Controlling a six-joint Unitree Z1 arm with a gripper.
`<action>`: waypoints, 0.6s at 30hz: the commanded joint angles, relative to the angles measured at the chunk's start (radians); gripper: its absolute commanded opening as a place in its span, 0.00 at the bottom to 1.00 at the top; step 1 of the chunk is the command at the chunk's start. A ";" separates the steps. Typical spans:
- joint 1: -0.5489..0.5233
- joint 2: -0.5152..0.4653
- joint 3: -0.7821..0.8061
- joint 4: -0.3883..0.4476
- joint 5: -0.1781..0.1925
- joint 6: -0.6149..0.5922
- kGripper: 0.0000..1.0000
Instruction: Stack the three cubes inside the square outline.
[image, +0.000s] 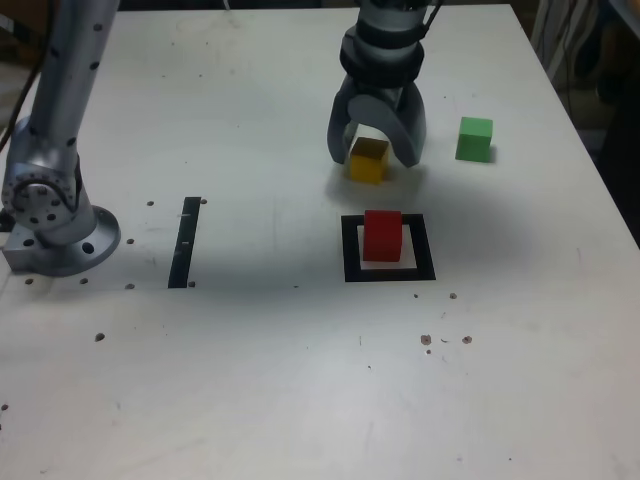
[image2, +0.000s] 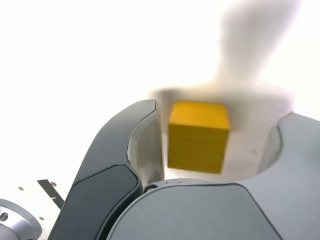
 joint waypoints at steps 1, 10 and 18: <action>-0.003 -0.005 -0.009 0.005 -0.012 0.013 0.52; -0.004 0.022 -0.019 0.005 -0.014 0.022 0.46; -0.004 0.060 -0.030 0.007 -0.011 0.022 0.39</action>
